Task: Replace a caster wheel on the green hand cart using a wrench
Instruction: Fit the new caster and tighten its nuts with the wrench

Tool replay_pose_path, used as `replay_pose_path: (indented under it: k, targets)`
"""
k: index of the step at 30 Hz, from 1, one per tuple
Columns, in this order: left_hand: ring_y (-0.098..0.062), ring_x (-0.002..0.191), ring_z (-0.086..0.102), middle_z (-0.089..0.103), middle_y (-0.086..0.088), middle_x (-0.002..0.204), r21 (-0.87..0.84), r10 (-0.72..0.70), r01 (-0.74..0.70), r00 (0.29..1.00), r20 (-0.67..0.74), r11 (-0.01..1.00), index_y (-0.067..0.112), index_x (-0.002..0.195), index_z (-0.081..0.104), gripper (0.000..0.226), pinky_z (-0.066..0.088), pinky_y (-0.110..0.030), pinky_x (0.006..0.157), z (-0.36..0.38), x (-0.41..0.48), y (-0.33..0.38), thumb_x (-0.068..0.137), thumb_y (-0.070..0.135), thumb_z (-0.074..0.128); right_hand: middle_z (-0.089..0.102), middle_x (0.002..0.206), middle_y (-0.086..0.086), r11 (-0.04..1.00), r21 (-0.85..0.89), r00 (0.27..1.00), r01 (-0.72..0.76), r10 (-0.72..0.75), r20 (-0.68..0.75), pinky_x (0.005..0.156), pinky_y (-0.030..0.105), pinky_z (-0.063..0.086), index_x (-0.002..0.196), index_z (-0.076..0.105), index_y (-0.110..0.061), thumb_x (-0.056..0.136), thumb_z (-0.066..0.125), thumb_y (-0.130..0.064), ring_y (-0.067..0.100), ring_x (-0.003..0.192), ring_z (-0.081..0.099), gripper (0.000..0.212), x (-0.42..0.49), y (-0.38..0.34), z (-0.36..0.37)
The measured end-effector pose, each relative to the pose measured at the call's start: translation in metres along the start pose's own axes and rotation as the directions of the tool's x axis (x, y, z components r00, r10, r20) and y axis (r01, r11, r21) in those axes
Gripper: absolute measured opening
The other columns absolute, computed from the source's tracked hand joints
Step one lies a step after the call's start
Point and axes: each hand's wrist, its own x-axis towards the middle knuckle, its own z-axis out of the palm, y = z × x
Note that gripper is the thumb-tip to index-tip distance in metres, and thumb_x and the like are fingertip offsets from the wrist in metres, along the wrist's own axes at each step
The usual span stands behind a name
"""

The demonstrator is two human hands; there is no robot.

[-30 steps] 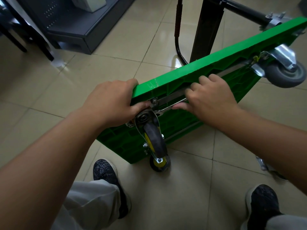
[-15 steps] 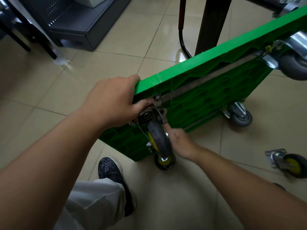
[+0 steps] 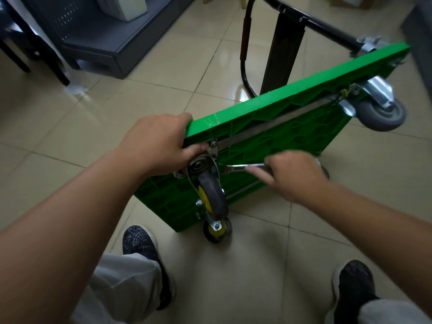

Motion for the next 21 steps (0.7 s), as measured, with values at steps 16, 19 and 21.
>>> replay_pose_path:
  k: [16, 19, 21]
  targets:
    - [-0.025, 0.066, 0.052, 0.048, 0.004, 0.07, 0.007, 0.002, -0.002, 1.0, -0.006, 1.0, 0.021, 0.102, 0.051, 0.05, 0.036, -0.035, 0.058, -0.001, 0.0, 0.002, 0.09, 0.069, 0.05, 0.043, 0.062, 0.003, 0.812, -0.536, 0.93, 0.231, -0.346, -0.124, 0.065, 0.034, 0.031, 0.063, 0.036, -0.015, 0.096, 0.023, -0.069, 0.021, 0.062, 0.043, 0.065, 0.047, -0.011, -0.06]
    - [-0.027, 0.066, 0.053, 0.046, 0.003, 0.069, 0.014, 0.001, -0.001, 1.0, -0.011, 1.0, 0.021, 0.099, 0.049, 0.049, 0.037, -0.036, 0.059, 0.0, -0.002, 0.002, 0.09, 0.069, 0.05, 0.059, 0.072, 0.004, 0.866, -0.432, 0.943, 0.25, -0.319, -0.093, 0.067, 0.034, 0.036, 0.075, 0.052, -0.018, 0.097, 0.016, -0.068, 0.022, 0.066, 0.052, 0.066, 0.044, -0.008, -0.039]
    - [-0.027, 0.066, 0.052, 0.046, 0.004, 0.068, 0.017, -0.004, 0.004, 1.0, -0.011, 1.0, 0.021, 0.099, 0.048, 0.047, 0.037, -0.036, 0.059, 0.0, -0.002, 0.002, 0.091, 0.068, 0.05, 0.067, 0.078, 0.004, 0.906, -0.369, 0.96, 0.206, -0.26, -0.103, 0.067, 0.034, 0.038, 0.077, 0.057, -0.02, 0.095, 0.011, -0.069, 0.024, 0.069, 0.059, 0.07, 0.044, -0.003, -0.02]
